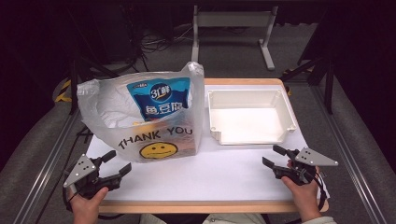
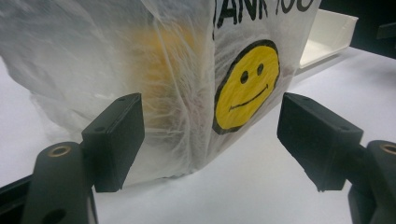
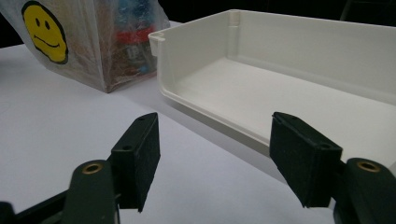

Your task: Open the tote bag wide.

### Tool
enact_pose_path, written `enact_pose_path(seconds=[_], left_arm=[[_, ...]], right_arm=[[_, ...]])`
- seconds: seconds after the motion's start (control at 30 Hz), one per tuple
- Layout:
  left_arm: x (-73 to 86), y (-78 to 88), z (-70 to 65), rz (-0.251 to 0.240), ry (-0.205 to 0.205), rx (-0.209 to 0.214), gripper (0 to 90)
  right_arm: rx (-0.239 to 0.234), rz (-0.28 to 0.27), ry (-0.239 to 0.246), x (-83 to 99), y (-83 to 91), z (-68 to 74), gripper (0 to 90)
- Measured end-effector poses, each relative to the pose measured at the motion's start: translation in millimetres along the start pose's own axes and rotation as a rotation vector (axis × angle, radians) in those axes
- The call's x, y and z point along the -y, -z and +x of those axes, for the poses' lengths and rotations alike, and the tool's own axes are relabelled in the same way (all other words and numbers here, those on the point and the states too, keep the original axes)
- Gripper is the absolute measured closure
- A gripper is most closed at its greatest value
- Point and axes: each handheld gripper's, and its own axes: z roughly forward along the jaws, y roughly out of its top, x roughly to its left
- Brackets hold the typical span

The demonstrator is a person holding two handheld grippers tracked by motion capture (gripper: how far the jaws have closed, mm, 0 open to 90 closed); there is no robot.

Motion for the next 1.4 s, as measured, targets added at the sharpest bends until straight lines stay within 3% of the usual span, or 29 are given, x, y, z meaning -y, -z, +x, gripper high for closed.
enact_pose_path(seconds=[0.2, 0.47, 0.67, 0.83, 1.03, 1.1, 1.2, 1.3, 1.4], left_arm=[[-8.2, 8.9, -1.9, -0.02, -0.027, -0.032, 21.1], [-22.8, 16.8, -2.9, -0.051, -0.024, -0.05, 18.4], [-33.3, 19.8, 4.0, -0.068, 0.012, -0.062, 17.9], [-43.1, 18.4, 10.0, -0.095, 0.064, -0.037, 17.9], [-52.8, 10.3, 14.8, -0.09, 0.058, -0.047, 17.9], [-54.7, 3.9, 19.8, -0.09, 0.077, -0.042, 18.4], [-56.3, -0.6, 22.7, -0.084, 0.07, -0.045, 22.0], [-57.3, -4.2, 21.1, -0.07, 0.054, -0.037, 32.9], [-57.6, -4.9, 20.9, -0.061, 0.056, -0.007, 56.7]], right_arm=[[0.0, 0.004, -0.002, 0.0, -1.2, -0.5, 34.3], [-0.005, 0.015, 0.008, -0.4, -4.0, 1.2, 34.4], [-0.006, 0.021, 0.007, 0.3, -6.1, 0.5, 34.4], [-0.008, 0.026, 0.008, 0.4, -7.2, 0.6, 34.6], [-0.007, 0.037, 0.01, 0.8, -8.9, 1.3, 34.7], [-0.007, 0.039, 0.01, 1.0, -9.4, 1.1, 34.7], [-0.005, 0.042, 0.01, 1.1, -10.0, 0.8, 34.7], [-0.006, 0.045, 0.009, 1.5, -10.3, 0.8, 34.7], [-0.008, 0.047, 0.01, 1.8, -11.0, 1.0, 34.7]])
